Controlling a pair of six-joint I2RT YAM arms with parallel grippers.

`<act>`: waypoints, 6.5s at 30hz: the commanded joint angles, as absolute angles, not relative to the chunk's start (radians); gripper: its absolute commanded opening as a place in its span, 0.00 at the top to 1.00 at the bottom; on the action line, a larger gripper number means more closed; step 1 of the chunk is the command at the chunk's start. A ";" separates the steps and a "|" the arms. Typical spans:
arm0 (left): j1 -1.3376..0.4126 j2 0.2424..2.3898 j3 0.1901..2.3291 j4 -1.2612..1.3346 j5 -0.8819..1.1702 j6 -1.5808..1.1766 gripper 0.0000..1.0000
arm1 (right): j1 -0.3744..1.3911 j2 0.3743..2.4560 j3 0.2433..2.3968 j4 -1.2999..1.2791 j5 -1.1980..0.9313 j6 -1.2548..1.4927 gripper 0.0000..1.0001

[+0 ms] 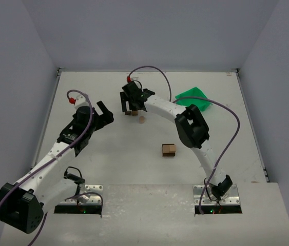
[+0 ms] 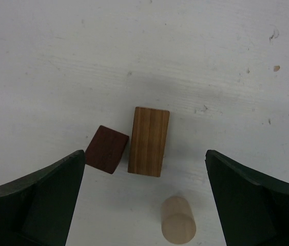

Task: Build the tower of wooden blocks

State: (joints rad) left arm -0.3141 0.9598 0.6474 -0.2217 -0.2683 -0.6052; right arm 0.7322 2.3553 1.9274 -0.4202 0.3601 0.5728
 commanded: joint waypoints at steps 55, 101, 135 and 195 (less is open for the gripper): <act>-0.308 0.906 0.593 -0.082 -0.213 -0.557 0.00 | 0.608 1.626 1.345 -0.483 -0.496 -0.876 0.89; -0.308 1.108 0.683 -0.055 -0.273 -0.517 0.00 | 0.559 1.326 0.810 -0.547 -0.515 -0.869 0.89; -0.307 1.112 0.681 -0.060 -0.282 -0.515 0.00 | 0.552 1.325 0.749 -0.465 -0.483 -0.834 0.83; -0.308 1.100 0.678 -0.061 -0.271 -0.517 0.00 | 0.551 1.288 0.721 -0.413 -0.467 -0.829 0.43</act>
